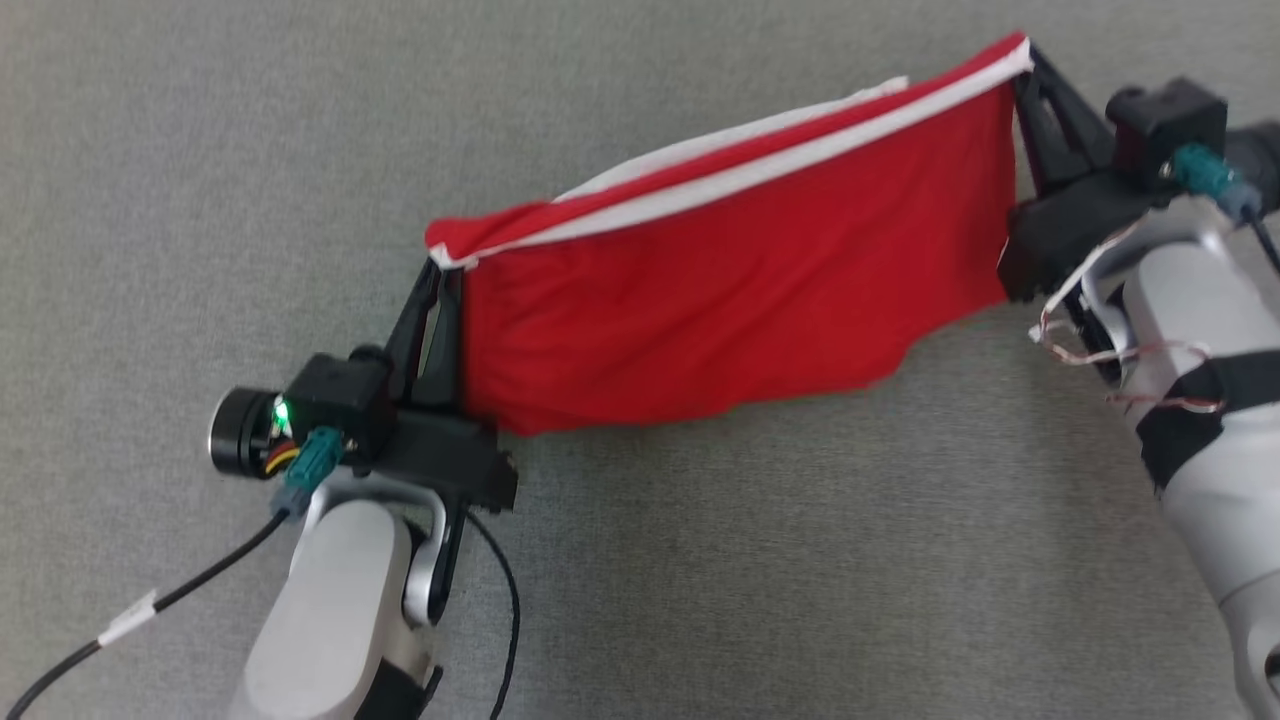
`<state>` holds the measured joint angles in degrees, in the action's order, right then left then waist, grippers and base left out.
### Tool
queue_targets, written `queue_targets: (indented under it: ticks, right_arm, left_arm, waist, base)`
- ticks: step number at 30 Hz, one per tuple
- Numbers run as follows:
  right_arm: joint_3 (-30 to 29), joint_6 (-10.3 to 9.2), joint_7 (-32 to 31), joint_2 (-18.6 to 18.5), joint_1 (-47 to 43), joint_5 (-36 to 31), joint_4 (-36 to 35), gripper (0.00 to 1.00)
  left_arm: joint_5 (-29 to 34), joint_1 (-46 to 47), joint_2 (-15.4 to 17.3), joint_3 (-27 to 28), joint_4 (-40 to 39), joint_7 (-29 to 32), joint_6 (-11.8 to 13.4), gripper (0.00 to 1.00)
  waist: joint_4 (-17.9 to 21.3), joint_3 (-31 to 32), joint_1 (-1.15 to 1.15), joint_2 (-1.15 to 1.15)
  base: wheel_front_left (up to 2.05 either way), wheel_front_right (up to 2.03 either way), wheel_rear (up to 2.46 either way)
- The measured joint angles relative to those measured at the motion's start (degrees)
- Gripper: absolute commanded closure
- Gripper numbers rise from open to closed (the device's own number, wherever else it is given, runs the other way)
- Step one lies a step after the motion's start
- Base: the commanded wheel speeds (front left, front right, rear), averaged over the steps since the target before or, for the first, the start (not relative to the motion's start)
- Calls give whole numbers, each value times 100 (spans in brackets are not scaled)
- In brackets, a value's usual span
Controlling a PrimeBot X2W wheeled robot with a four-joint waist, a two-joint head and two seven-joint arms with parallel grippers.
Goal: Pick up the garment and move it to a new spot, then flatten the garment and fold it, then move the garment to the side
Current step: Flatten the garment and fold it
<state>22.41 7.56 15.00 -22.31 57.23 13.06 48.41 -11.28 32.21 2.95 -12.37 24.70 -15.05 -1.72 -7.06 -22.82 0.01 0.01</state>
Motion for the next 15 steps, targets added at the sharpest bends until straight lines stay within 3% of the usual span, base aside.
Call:
queue_targets:
  ticks: [9,10,11,12,15]
  right_arm:
    - [105,0,-1,22,469,-108,490,100]
    - [80,0,-1,43,469,-108,547,100]
    - [68,0,-1,79,472,-105,631,50]
    - [67,0,-2,124,470,-94,679,0]
    - [36,0,-1,164,472,-44,682,0]
  left_arm:
    - [-227,403,-1,-431,140,0,178,100]
    - [-261,426,-2,-444,151,-1,211,69]
    - [-282,432,-1,-454,167,0,229,12]
    - [-288,432,-1,-465,178,-1,235,0]
    - [-337,432,-3,-470,216,0,309,0]
  waist:
    - [-223,-375,0,0]
    - [-239,-386,0,0]
    - [-245,-395,0,0]
    - [-243,-398,-1,0]
    - [-227,-382,0,0]
  base:
    - [0,0,0]
    - [0,0,0]
    - [0,0,0]
    - [0,0,0]
    - [0,0,0]
